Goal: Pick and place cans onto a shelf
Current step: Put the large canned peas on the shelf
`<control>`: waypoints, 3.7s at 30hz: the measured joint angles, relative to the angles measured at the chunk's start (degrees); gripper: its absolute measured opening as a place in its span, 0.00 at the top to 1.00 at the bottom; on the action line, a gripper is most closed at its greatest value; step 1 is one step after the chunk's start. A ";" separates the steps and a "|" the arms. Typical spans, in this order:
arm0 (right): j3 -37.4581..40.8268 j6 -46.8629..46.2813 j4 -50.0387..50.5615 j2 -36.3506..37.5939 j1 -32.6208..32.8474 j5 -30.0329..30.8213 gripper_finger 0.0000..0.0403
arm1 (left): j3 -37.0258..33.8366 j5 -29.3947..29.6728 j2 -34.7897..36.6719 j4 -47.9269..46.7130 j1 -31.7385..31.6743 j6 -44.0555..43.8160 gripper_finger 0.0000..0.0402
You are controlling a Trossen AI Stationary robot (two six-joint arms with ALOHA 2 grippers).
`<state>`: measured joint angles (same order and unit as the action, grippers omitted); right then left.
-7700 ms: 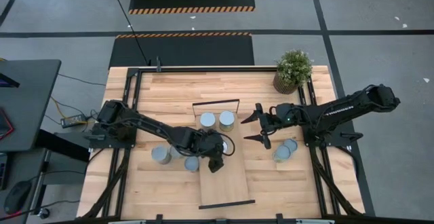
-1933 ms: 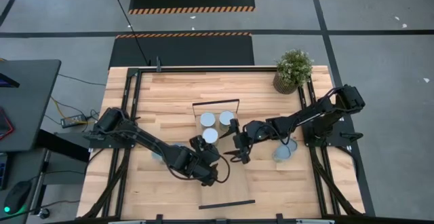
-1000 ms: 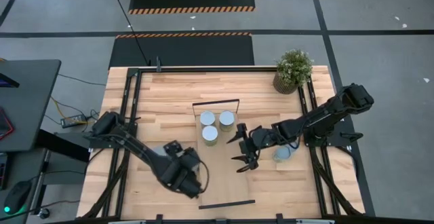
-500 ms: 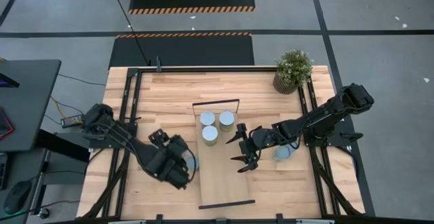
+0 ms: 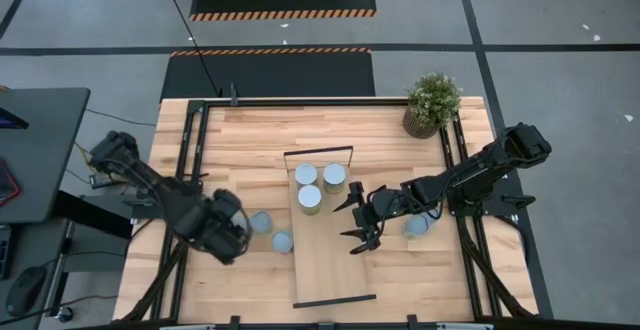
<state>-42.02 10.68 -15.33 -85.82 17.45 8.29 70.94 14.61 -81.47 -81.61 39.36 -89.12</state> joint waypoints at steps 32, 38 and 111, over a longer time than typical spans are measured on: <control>0.00 -0.47 -0.01 -0.02 0.00 -0.46 0.22 | -22.71 3.28 0.74 26.10 1.89 -4.18 0.01; 0.00 -0.48 -0.02 -0.02 0.00 -0.46 0.22 | -22.71 4.42 0.74 27.64 0.91 -2.86 0.02; 3.67 -16.51 18.91 13.79 11.74 13.44 0.22 | 38.54 4.80 -34.42 28.54 -15.74 70.78 0.04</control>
<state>-38.35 -5.84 3.58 -72.03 29.19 21.74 109.48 19.41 -115.90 -53.07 23.62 -18.35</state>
